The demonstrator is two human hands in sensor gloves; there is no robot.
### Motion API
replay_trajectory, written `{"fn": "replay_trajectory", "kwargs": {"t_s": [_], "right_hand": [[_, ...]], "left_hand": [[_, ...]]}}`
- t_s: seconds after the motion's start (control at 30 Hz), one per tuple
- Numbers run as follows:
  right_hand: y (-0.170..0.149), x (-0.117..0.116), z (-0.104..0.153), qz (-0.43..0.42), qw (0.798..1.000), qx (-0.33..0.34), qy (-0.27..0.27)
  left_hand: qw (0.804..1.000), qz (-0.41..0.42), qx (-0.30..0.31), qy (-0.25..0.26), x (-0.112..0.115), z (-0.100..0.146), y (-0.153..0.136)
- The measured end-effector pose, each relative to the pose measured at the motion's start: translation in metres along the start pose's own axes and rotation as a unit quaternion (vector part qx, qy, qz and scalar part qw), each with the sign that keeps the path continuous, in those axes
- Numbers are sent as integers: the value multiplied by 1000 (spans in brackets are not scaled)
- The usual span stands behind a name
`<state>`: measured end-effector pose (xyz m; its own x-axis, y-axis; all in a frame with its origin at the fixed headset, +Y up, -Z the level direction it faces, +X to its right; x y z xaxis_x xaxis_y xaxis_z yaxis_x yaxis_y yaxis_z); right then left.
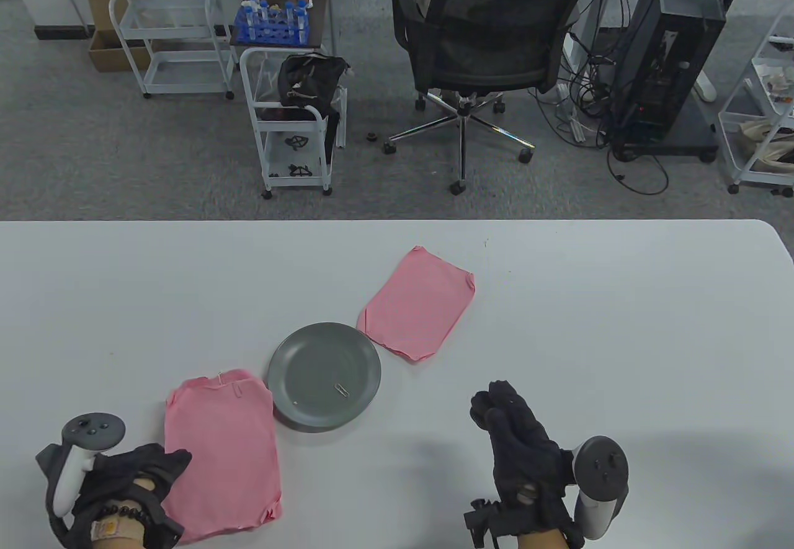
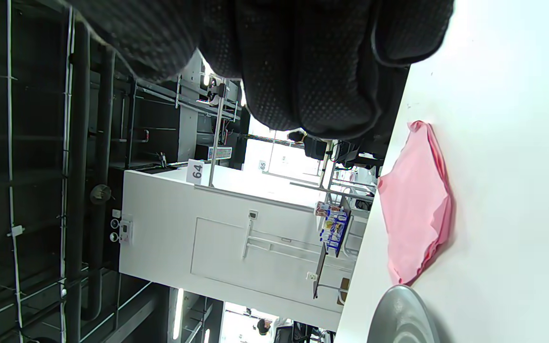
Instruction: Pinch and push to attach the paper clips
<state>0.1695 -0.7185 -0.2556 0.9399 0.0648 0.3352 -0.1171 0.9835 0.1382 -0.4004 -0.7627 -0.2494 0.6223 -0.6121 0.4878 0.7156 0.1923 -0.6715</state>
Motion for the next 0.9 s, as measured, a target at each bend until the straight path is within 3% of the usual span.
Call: {"fn": "replay_trajectory", "kwargs": {"t_s": [0.07, 0.1, 0.17, 0.23, 0.3, 0.33, 0.43, 0.5, 0.57, 0.63, 0.73, 0.9], "right_hand": [[-2, -2, 0, 7, 1000, -4, 2], [-3, -3, 1, 15, 1000, -4, 5], [-1, -8, 3, 59, 998, 15, 10], [4, -18, 2, 150, 987, 61, 15], [5, -37, -1, 252, 962, 98, 35], [2, -50, -4, 303, 946, 104, 51], [-20, -91, -22, 469, 874, 42, 118], [-34, -112, -37, 529, 833, 2, 164], [-47, -126, -53, 572, 801, -27, 174], [-57, -135, -69, 599, 782, -54, 165], [-72, -147, -88, 607, 776, -82, 152], [-102, -162, -100, 599, 754, -161, 215]], "left_hand": [[995, -67, -46, 66, -4, 12, 10], [991, -82, -39, 94, -6, 18, 16], [988, -78, 15, 131, -9, 32, 26], [978, -47, 120, 164, -9, 49, 38], [948, 2, 265, 179, -7, 69, 51], [935, 25, 308, 177, -4, 77, 56], [889, 54, 437, 125, 11, 100, 74], [876, 43, 467, 114, 20, 110, 81], [868, 18, 484, 114, 27, 118, 87], [861, 1, 495, 112, 32, 124, 90], [854, -1, 511, 101, 34, 126, 93], [852, -3, 517, 83, 34, 122, 93]]}}
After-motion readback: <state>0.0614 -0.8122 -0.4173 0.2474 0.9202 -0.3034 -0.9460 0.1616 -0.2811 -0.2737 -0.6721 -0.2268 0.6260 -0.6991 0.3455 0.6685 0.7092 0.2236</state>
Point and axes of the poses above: the tracker on the back of each hand, its own y axis roughly to the thumb side, its own z axis roughly from the fingertips to the wrist, x = y × z, the point moved 3 cm from there along -z, roughly from the wrist to the fingertips, and after that the axes turned 14 degrees about -y, right-handed, at the moved point
